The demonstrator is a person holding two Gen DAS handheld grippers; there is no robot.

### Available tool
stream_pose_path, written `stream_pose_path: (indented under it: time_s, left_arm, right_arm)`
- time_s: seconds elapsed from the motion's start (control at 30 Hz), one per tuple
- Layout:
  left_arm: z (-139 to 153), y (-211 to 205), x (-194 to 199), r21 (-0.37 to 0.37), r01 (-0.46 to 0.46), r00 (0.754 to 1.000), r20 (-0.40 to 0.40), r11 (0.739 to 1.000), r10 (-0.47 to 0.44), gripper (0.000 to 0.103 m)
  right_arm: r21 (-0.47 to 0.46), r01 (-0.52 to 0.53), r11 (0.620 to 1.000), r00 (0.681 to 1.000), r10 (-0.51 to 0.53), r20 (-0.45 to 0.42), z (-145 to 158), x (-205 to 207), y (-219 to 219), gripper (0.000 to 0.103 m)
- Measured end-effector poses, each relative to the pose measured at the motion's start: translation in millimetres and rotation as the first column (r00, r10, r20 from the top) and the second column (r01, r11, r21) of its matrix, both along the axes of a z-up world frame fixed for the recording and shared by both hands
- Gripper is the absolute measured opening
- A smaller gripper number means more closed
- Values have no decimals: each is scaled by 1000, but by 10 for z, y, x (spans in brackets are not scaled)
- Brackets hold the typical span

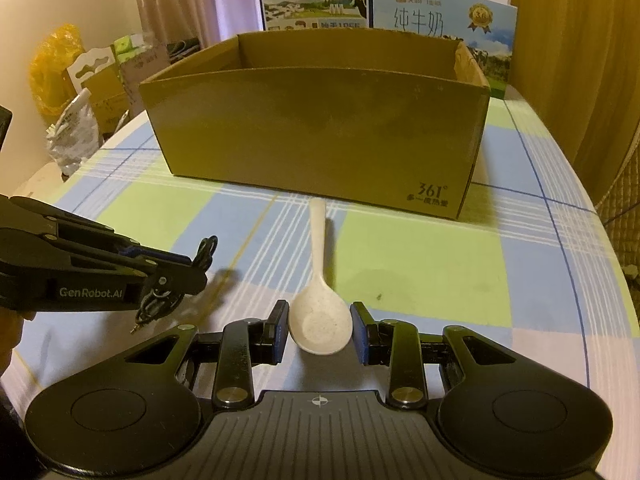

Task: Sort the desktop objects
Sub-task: 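Carry the cable and spoon over the cardboard box with both tools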

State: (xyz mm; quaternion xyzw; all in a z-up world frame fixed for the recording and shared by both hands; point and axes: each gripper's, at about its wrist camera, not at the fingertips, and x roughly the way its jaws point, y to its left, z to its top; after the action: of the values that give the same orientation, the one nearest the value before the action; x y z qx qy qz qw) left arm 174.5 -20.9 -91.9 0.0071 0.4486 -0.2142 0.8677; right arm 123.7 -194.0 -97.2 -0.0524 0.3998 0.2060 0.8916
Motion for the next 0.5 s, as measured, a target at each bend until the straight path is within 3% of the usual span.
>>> stream_pose_path:
  time_s: [0.5]
  left_arm:
    - [16, 34, -84, 17, -25, 1000, -17, 1000, 25, 9]
  right_arm:
    - [15, 27, 1000, 1000, -27, 4, 34, -155, 20, 30]
